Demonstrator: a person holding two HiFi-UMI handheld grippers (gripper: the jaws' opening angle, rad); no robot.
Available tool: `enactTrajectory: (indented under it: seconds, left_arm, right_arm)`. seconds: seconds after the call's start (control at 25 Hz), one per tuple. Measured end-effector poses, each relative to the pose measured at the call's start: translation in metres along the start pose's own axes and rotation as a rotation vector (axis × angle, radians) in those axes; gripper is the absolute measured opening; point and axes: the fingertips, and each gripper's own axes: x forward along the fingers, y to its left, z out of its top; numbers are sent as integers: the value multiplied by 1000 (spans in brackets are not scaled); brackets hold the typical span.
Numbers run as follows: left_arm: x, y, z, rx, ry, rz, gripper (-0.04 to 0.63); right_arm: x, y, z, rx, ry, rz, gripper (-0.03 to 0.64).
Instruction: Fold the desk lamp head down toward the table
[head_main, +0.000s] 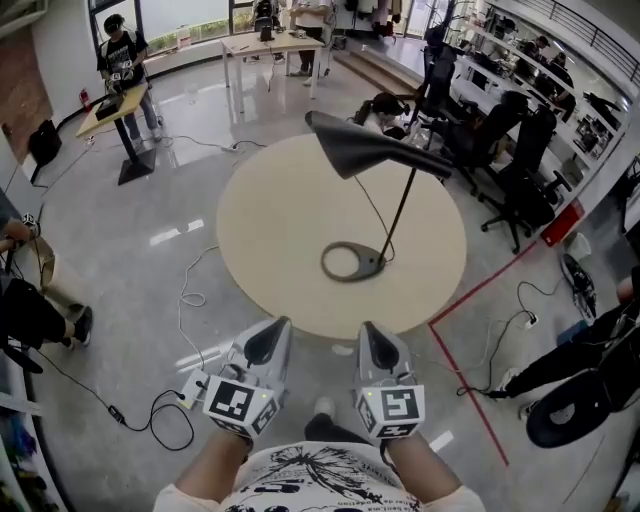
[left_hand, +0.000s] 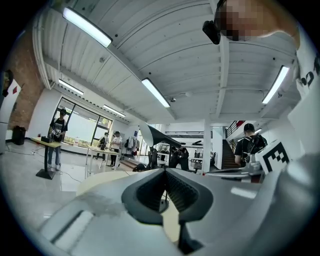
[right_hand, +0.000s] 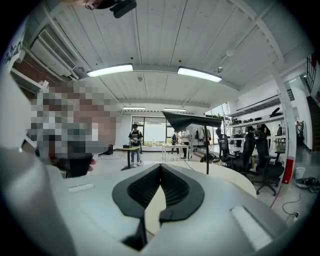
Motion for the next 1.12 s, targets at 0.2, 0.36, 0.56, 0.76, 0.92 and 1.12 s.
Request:
enactTrajectory:
  seconds: [0.2,0.36,0.56,0.76,0.92,1.12]
  left_arm:
    - [58,10,16,18,-22,24,6]
    - [82,20,30,73,-46,18,6]
    - [105,47,58,101,-90,27,6]
    - [139,63,79,92,-102,-17,6]
    - [157,63,116,141,-137,-73,6]
    - [175,69,180,191,-234,-146,6]
  right_arm:
    - [46,-42,21,-1,-18,32,9]
    - [71,-60,26,3,-20,48,9]
    - [97,-62,35,26,-27,81,9]
    - [126,-70,53,2,-22,56,9]
    - [140,-69,67,-20,-28,44,9]
    - [164,-59,70,-76,-12,36,9]
